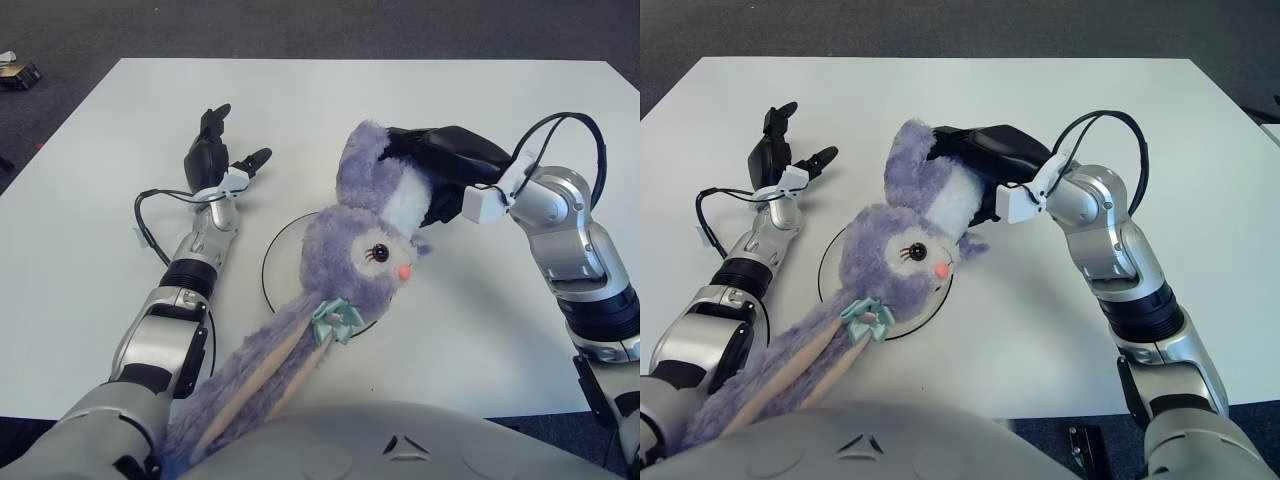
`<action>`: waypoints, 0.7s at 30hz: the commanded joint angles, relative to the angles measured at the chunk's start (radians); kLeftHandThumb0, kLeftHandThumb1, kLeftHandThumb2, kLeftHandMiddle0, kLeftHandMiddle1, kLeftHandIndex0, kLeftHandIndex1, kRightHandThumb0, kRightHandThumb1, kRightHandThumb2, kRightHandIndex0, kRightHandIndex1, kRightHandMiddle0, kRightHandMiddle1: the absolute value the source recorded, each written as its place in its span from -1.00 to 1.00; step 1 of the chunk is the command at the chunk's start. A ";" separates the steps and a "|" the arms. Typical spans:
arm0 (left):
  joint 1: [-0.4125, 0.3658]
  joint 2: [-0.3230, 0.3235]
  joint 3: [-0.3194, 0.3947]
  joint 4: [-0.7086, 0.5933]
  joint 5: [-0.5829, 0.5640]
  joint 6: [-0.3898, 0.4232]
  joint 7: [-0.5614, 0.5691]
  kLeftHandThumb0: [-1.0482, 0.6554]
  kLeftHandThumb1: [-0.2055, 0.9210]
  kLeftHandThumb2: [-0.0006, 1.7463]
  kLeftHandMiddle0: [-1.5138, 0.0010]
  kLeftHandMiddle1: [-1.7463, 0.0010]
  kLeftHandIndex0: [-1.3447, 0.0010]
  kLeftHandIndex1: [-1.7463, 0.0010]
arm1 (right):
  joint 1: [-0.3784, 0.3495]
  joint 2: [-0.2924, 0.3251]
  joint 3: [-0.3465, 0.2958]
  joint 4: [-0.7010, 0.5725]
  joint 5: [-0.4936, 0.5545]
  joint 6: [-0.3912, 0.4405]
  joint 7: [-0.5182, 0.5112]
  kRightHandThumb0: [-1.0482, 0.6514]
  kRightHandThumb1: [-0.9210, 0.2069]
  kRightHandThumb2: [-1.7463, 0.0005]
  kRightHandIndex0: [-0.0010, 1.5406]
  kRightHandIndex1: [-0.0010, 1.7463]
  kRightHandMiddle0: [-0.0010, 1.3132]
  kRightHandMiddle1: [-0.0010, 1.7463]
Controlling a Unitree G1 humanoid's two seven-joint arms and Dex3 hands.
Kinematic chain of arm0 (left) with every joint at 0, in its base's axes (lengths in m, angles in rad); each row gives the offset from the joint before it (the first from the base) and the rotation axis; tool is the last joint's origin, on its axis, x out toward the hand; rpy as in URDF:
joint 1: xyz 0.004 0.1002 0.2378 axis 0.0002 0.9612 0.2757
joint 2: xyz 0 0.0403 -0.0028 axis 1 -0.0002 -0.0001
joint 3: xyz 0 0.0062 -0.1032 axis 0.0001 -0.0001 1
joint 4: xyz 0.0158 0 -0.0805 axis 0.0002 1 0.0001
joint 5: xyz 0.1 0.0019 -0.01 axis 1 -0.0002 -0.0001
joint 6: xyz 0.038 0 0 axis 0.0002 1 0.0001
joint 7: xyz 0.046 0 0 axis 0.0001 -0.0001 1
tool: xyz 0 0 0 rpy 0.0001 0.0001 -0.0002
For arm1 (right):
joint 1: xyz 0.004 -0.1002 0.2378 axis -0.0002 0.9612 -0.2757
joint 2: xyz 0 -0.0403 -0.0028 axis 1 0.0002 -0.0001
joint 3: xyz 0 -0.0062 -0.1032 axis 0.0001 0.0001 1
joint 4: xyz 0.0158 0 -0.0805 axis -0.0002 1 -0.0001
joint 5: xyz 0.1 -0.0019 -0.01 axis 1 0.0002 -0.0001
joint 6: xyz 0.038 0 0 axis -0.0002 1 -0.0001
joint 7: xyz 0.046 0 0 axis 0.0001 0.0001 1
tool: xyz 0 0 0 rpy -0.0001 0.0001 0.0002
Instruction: Put the doll into the plate.
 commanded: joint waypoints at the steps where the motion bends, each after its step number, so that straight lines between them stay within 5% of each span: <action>1: 0.004 -0.003 -0.003 -0.014 0.008 0.001 0.004 -0.02 1.00 -0.84 0.29 1.00 0.56 0.21 | -0.015 0.020 0.004 -0.011 0.019 -0.002 -0.011 0.23 -0.99 0.56 -0.49 0.66 -0.62 0.83; 12: 0.011 -0.011 -0.011 -0.024 0.002 -0.012 -0.014 -0.01 1.00 -0.83 0.29 1.00 0.55 0.22 | -0.056 0.041 0.015 -0.064 0.064 0.084 0.063 0.23 -1.00 0.56 -0.48 0.74 -0.68 0.75; 21: 0.019 -0.019 -0.014 -0.045 0.003 -0.008 -0.025 0.00 1.00 -0.83 0.30 1.00 0.54 0.22 | -0.108 0.031 0.020 -0.005 0.151 0.014 0.114 0.23 -1.00 0.56 -0.48 0.74 -0.69 0.75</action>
